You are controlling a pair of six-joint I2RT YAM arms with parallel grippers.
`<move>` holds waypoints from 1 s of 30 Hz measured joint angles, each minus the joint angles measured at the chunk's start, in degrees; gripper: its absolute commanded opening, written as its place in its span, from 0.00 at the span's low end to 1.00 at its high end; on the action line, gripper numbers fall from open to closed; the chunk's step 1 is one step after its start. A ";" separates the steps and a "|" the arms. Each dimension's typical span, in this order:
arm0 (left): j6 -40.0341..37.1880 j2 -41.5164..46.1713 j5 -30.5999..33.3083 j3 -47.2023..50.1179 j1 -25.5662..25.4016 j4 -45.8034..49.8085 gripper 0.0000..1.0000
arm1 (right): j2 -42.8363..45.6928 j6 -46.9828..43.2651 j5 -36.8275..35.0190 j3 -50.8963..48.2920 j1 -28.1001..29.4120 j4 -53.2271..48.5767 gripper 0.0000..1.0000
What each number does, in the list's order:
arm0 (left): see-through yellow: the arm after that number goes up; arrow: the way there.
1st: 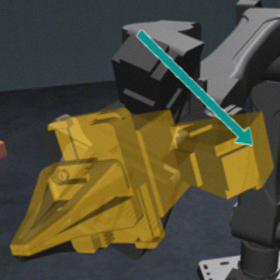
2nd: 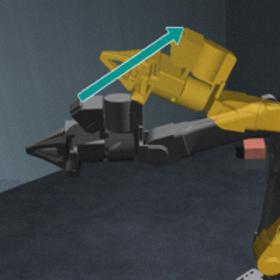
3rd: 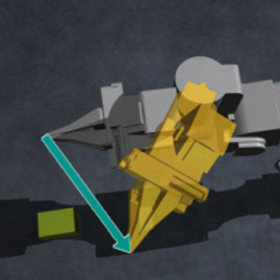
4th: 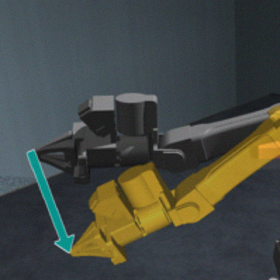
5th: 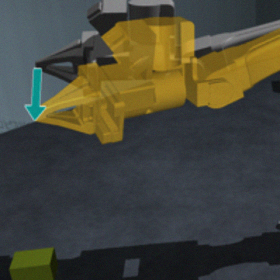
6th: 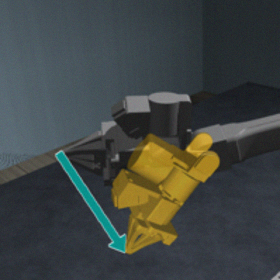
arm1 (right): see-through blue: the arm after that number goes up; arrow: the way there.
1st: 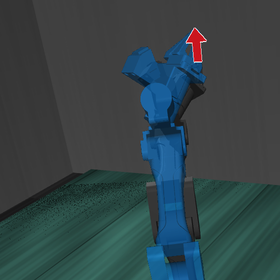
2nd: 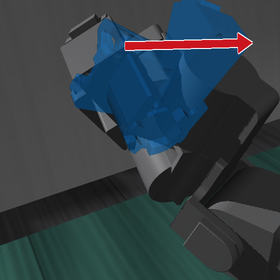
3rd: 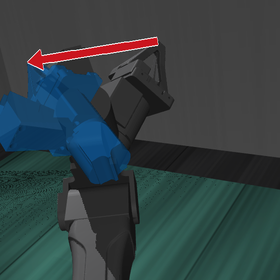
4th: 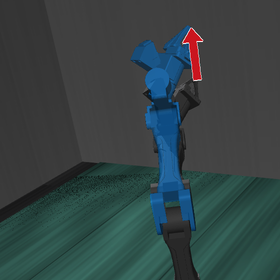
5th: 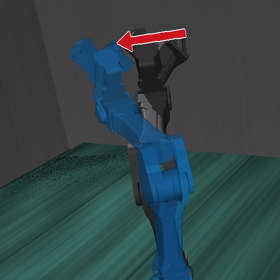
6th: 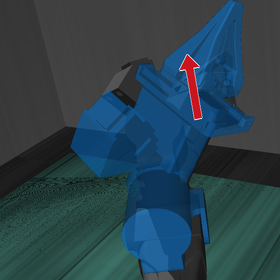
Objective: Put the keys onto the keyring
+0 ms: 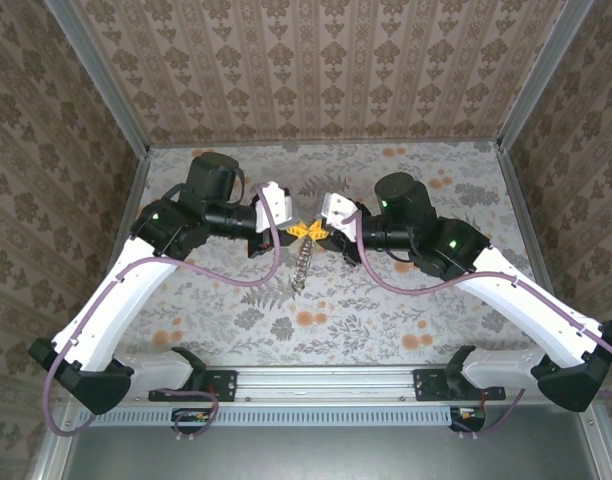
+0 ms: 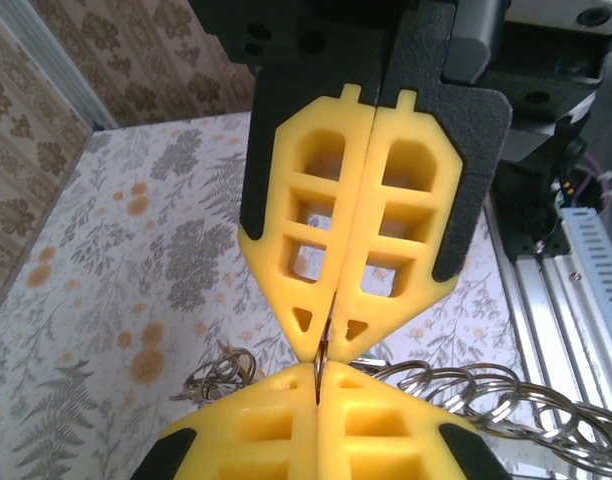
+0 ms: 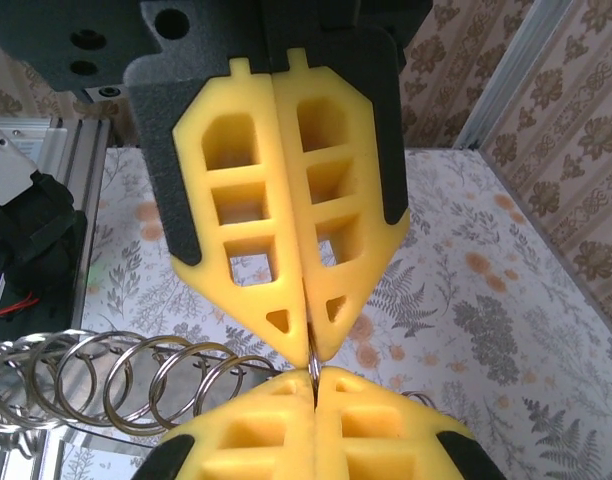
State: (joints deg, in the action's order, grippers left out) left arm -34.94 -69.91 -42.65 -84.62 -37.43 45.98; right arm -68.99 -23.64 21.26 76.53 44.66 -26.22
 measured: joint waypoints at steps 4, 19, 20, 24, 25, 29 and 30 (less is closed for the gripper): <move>2.93 1.92 -5.57 2.97 2.43 -4.31 0.00 | 0.44 0.52 0.17 -0.35 0.24 1.51 0.19; 13.09 5.18 -18.80 9.09 6.03 -19.61 0.00 | 1.55 1.33 0.42 -1.22 0.24 2.93 0.06; 13.79 5.29 -19.19 9.55 6.03 -20.63 0.00 | 1.57 1.33 0.44 -1.27 0.24 2.93 0.06; 16.02 5.84 -20.48 10.84 6.16 -23.80 0.00 | 1.68 1.33 0.59 -1.29 0.24 2.93 0.06; 16.50 5.92 -20.68 10.97 6.27 -24.37 0.00 | 1.70 1.33 0.61 -1.29 0.24 2.93 0.07; 18.18 6.71 -20.92 11.87 6.67 -27.02 0.00 | 1.88 1.44 0.57 -1.31 0.24 2.93 0.20; 18.49 6.88 -21.00 11.98 6.78 -27.36 0.00 | 2.01 1.70 0.55 -1.38 0.24 2.93 0.23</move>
State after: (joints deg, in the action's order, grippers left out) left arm -16.45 -63.02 -63.66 -72.64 -30.65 18.61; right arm -66.98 -21.93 21.80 75.16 44.91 -23.29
